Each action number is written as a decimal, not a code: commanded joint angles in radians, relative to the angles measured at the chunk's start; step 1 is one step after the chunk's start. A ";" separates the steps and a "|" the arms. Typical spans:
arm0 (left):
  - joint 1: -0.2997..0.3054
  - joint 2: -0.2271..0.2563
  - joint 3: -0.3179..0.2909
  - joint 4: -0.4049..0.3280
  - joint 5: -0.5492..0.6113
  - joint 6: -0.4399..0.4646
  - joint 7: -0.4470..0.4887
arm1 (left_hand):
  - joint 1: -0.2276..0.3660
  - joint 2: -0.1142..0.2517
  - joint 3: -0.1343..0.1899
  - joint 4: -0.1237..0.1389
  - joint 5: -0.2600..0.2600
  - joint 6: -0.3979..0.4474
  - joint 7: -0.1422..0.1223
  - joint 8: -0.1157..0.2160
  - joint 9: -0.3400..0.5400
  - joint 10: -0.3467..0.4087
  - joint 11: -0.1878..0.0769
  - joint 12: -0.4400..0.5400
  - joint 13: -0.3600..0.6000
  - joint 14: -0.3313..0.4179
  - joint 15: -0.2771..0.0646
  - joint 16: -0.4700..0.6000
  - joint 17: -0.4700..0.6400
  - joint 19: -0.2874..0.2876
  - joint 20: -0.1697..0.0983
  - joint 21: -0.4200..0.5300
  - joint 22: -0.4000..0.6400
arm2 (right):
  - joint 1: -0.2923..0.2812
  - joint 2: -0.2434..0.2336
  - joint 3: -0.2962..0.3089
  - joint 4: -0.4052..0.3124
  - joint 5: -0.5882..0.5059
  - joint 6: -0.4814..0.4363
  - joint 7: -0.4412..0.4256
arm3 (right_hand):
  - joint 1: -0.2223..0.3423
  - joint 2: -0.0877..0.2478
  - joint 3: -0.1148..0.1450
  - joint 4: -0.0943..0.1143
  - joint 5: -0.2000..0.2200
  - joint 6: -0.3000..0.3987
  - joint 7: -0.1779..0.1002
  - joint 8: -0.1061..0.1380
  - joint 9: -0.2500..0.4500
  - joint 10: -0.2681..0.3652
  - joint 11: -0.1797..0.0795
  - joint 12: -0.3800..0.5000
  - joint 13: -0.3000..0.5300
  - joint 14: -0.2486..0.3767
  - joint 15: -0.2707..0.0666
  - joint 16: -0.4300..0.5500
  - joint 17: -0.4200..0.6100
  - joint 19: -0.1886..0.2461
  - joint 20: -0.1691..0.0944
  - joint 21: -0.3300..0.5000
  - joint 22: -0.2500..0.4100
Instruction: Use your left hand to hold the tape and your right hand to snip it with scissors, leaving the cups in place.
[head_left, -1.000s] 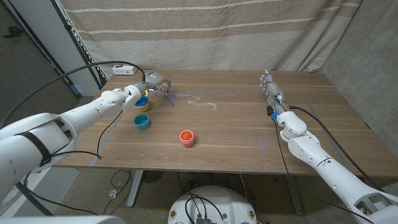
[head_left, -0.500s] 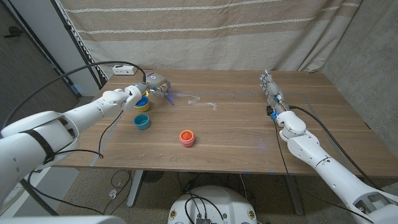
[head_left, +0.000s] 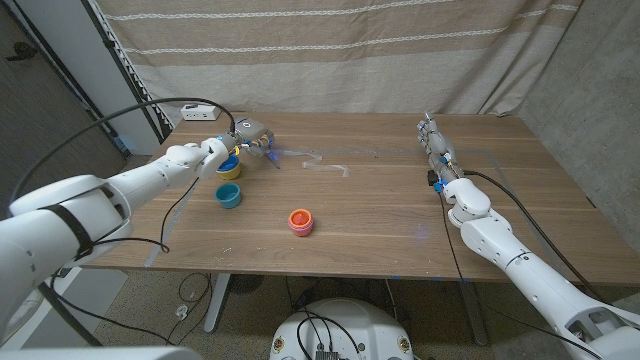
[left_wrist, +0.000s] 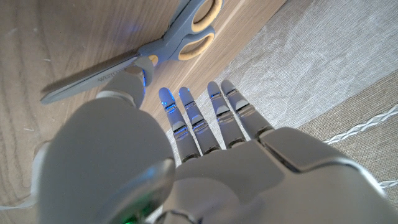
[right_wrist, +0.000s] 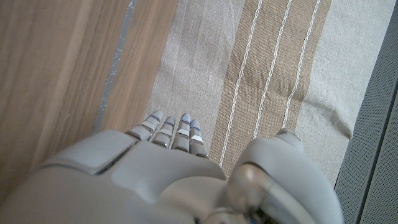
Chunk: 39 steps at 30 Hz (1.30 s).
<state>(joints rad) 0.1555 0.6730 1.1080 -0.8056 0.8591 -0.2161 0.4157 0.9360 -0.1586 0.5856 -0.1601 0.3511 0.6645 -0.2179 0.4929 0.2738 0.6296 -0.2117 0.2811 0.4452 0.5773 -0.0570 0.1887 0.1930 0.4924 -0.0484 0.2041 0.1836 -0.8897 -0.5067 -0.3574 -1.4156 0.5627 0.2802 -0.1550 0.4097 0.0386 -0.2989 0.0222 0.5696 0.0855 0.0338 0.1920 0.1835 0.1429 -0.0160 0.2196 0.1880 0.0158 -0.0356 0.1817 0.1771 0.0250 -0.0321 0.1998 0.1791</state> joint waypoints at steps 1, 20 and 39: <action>-0.014 -0.011 0.020 0.024 -0.009 -0.001 0.000 | -0.001 -0.001 0.004 0.001 0.001 0.014 0.000 0.012 -0.001 0.016 0.001 0.007 0.002 0.007 -0.170 0.001 0.005 0.000 -0.149 0.008 0.005 | 0.010 0.004 -0.005 0.012 -0.003 0.000 0.004 | 0.002 0.008 -0.007 -0.001 0.005 0.003 0.003 0.002 0.002 0.002 0.004 0.005 0.003 0.004 -0.042 0.002 0.002 0.003 -0.019 -0.001 0.002; -0.032 -0.031 0.048 0.063 -0.020 -0.006 -0.004 | -0.003 -0.002 0.005 0.001 0.000 0.018 0.000 0.015 -0.003 0.016 0.001 0.003 0.002 0.002 -0.169 -0.002 0.002 -0.002 -0.149 0.007 0.005 | 0.005 0.005 -0.004 0.007 -0.002 -0.007 -0.009 | 0.003 0.010 -0.006 -0.002 0.004 0.002 0.003 0.002 0.002 0.002 0.003 0.005 0.003 0.003 -0.042 0.002 0.002 0.003 -0.019 -0.001 0.002; -0.043 -0.048 0.071 0.096 -0.031 -0.004 -0.006 | -0.013 -0.001 0.004 0.002 0.001 0.018 0.001 0.015 -0.007 0.014 0.001 -0.005 -0.002 -0.013 -0.170 -0.001 0.001 -0.008 -0.149 0.005 0.004 | 0.000 0.007 -0.002 0.002 -0.003 -0.010 -0.020 | 0.003 0.012 -0.006 -0.002 0.004 0.002 0.002 0.002 0.002 0.002 0.002 0.005 0.003 0.003 -0.041 0.002 0.002 0.003 -0.018 -0.001 0.002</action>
<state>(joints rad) 0.1198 0.6348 1.1664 -0.7288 0.8339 -0.2228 0.4100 0.9305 -0.1641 0.5856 -0.1601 0.3511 0.6751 -0.2177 0.5036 0.2644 0.6386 -0.2072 0.2770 0.4402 0.5679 -0.0555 0.1887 0.1906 0.4925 -0.0484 0.2041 0.1835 -0.8873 -0.5020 -0.3613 -1.4115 0.5590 0.2729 -0.1693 0.4097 0.0386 -0.2989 0.0222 0.5692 0.0855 0.0339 0.1920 0.1835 0.1429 -0.0160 0.2196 0.1880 0.0158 -0.0356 0.1817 0.1771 0.0250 -0.0321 0.2000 0.1790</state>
